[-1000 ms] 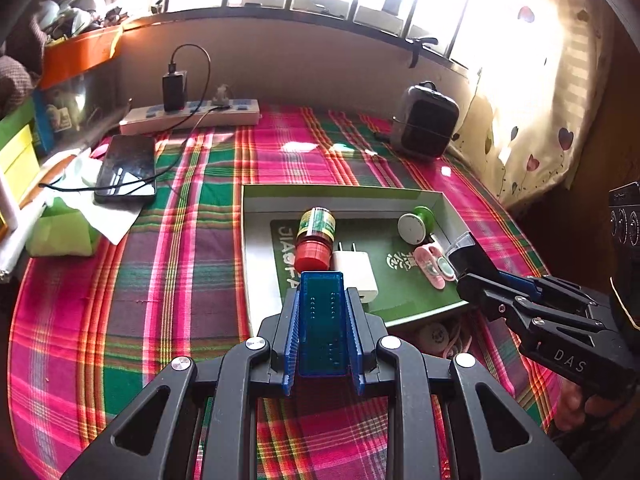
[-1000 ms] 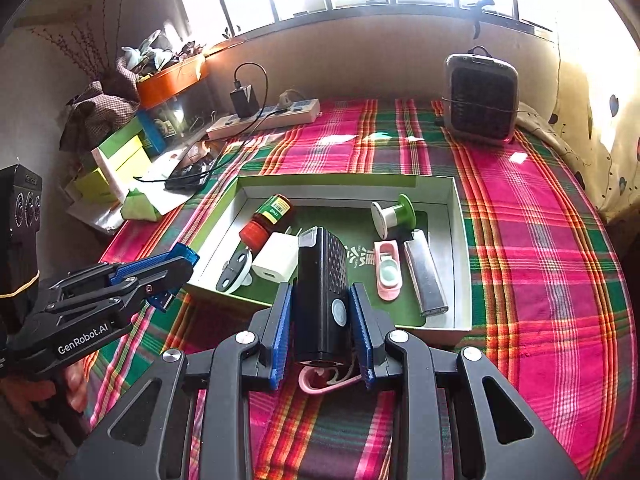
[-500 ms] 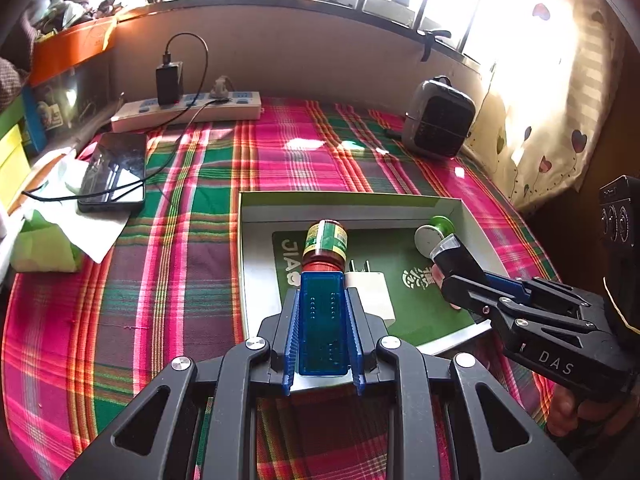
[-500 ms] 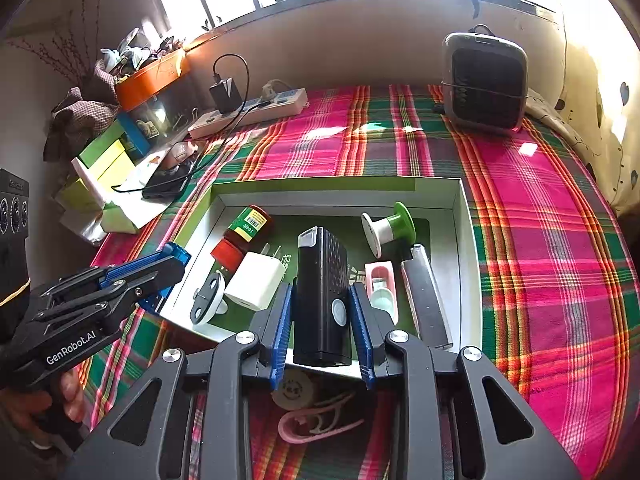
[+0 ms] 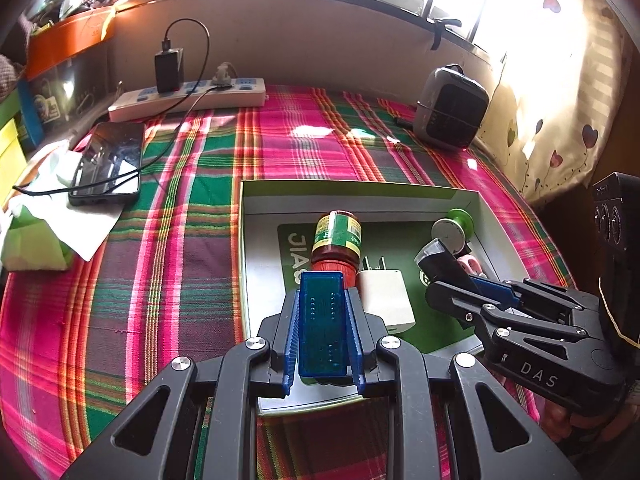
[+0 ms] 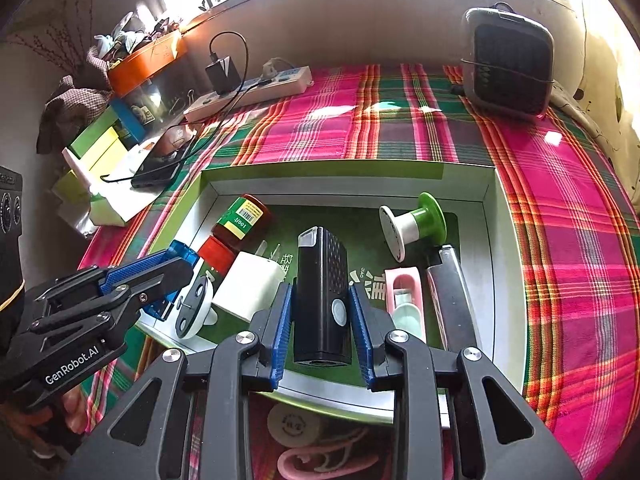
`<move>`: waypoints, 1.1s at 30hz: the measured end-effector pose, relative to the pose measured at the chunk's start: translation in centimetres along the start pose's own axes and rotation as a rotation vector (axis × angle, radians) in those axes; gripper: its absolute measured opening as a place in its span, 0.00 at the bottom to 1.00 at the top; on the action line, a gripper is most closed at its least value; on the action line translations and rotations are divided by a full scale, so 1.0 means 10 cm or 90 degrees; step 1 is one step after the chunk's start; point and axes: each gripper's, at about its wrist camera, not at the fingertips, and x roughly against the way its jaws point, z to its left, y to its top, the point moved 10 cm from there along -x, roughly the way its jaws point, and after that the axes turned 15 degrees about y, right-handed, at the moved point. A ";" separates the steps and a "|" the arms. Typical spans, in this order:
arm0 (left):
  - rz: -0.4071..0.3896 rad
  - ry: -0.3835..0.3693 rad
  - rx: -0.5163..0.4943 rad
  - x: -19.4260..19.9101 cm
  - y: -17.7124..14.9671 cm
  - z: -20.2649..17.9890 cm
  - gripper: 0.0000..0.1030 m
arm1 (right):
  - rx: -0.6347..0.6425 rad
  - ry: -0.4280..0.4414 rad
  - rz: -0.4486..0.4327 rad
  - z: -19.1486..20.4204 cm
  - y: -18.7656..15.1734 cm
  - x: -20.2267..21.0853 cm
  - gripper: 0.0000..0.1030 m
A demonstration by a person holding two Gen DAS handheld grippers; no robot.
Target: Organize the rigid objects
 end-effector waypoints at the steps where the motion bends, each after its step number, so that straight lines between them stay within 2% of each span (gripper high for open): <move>1: 0.000 0.000 0.001 0.00 0.00 0.00 0.20 | 0.000 -0.001 0.001 0.00 0.00 -0.01 0.29; 12: 0.002 0.002 0.004 -0.02 0.00 0.02 0.20 | 0.013 -0.019 0.005 0.00 -0.03 -0.07 0.29; 33: 0.013 -0.004 0.015 -0.05 -0.04 0.04 0.20 | 0.017 -0.015 0.012 0.02 -0.06 -0.11 0.29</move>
